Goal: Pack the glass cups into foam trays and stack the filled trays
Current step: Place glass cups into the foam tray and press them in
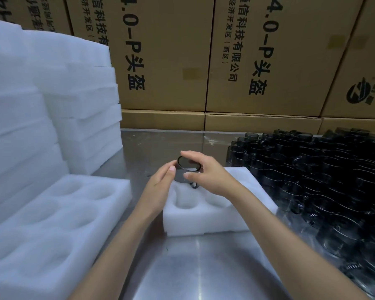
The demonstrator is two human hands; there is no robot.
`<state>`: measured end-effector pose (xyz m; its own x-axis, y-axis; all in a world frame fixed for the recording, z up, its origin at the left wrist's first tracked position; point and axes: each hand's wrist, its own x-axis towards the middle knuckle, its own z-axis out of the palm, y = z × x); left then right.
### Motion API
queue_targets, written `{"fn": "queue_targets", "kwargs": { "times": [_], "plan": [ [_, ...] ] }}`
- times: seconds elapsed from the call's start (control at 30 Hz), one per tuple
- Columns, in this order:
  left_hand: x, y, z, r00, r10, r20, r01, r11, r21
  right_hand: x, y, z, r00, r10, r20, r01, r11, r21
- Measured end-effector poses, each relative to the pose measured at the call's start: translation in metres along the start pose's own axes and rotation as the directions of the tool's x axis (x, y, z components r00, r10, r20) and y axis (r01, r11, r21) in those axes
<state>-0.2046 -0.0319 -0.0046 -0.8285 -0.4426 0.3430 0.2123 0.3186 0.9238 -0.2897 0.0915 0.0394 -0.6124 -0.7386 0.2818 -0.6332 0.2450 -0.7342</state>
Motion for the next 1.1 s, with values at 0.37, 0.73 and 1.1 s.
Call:
{"fn": "queue_targets", "kwargs": {
  "times": [0.37,0.73,1.1],
  "plan": [
    [-0.003,-0.001,-0.005,0.998,0.057,0.02,-0.06,0.985,0.16,-0.004,0.007,0.003,0.999,0.01,0.051,-0.009,1.0,-0.022],
    [-0.013,-0.006,-0.019,0.973,0.163,0.16,-0.223,0.836,0.501,-0.029,0.011,0.0,0.971,0.122,0.204,0.002,0.855,-0.519],
    [-0.019,0.003,-0.009,0.993,0.121,0.006,-0.119,0.971,0.209,-0.031,0.016,-0.013,0.977,0.002,-0.215,-0.078,0.935,-0.346]
  ]
}}
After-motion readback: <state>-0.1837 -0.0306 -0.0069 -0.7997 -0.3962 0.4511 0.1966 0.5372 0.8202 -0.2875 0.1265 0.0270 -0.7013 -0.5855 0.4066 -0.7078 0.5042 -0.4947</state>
